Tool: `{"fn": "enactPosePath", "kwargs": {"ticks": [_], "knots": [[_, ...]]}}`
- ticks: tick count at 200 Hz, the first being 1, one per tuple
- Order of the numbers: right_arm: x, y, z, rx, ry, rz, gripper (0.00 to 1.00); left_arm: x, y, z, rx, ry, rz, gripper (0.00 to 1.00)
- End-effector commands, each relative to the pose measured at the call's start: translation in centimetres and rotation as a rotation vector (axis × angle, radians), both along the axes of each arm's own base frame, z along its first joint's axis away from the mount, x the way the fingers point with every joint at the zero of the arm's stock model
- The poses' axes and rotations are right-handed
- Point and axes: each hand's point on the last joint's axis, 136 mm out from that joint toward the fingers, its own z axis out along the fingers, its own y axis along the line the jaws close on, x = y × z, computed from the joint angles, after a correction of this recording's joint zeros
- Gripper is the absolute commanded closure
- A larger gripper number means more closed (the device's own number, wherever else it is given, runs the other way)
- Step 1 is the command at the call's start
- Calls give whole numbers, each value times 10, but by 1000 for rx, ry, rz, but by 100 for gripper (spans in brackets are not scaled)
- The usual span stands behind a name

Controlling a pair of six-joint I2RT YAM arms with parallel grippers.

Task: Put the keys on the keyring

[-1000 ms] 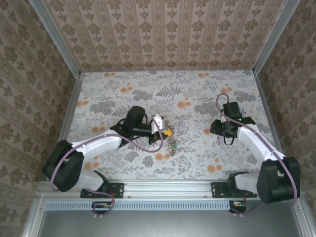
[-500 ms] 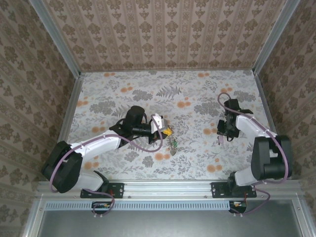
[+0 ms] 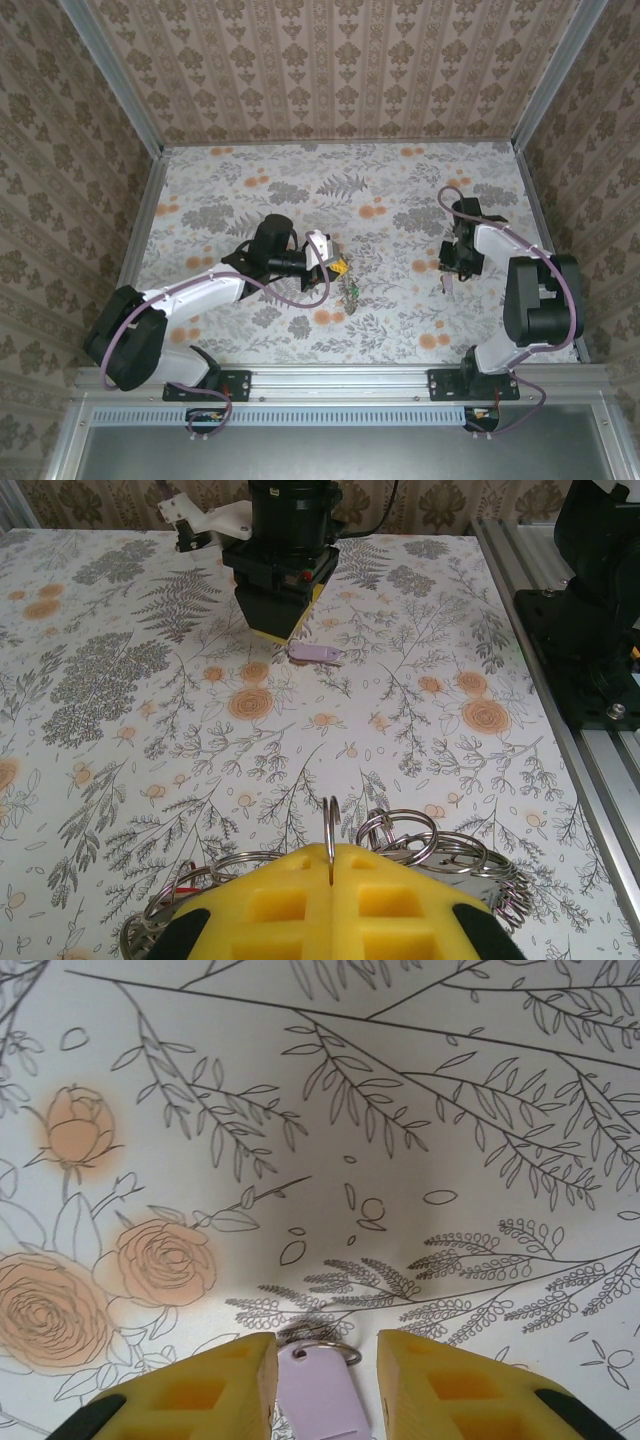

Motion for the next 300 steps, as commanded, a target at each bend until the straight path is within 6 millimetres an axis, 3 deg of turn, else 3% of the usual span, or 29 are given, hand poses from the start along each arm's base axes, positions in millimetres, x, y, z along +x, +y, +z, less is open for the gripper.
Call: {"fn": "enactPosePath", "kwargs": {"ticks": [1,41,98,145,187,243,252,257,260,282,300], "knots": [[1,3,-6,25,40,7,66,-3,1,16,-38,-13,-9,100],[0,10,-11,64,56,24,68,-4,2,15,-35,-11,-7,100],[0,30,-6,117,47,113,78,-3,0,15,-37,-13,-6,100],[-1,35,2,120,21,135,78,-3,0,17,-37,-11,-9,100],[3,34,25,85,-43,149,71,-3,0,16,-35,-10,-8,100],[12,13,120,-14,-423,13,50,-2,0,20,-41,-23,-1,100],[9,6,130,-21,-485,-67,32,-3,0,20,-42,-23,-3,100],[6,1,134,-25,-521,-110,7,-3,0,20,-42,-23,-4,100],[5,-1,137,-27,-541,-135,1,-3,0,20,-42,-23,-2,100],[-3,-5,140,17,-675,-185,1,-3,0,21,-44,-25,-4,100],[-8,-4,124,102,-657,-231,1,-4,1,22,-45,-26,-6,100]]}}
